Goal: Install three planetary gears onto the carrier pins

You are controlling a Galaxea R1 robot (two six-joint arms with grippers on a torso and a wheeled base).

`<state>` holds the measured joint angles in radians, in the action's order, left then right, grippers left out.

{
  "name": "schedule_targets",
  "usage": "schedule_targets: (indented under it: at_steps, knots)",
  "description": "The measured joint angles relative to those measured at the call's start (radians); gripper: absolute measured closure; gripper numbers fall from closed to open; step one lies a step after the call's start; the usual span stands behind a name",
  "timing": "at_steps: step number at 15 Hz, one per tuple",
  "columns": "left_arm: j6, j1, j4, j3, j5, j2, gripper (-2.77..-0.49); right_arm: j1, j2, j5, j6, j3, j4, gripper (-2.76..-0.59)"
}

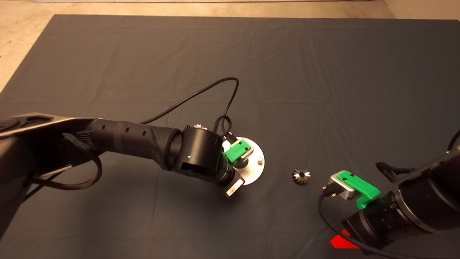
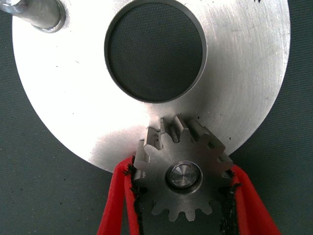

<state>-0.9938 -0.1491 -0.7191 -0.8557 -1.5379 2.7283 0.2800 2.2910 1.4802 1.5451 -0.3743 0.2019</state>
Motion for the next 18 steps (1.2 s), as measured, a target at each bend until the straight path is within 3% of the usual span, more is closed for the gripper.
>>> schedule_targets:
  at_steps: [9,18]
  knots:
    - [-0.008,0.002,-0.003,0.000,-0.002,0.003,-0.83,0.000,-0.008,0.003,-0.011,0.000,0.000,-1.75]
    - [-0.034,0.008,0.003,0.000,0.004,0.003,-1.20,0.000,-0.008,0.000,-0.010,0.000,0.000,-1.75]
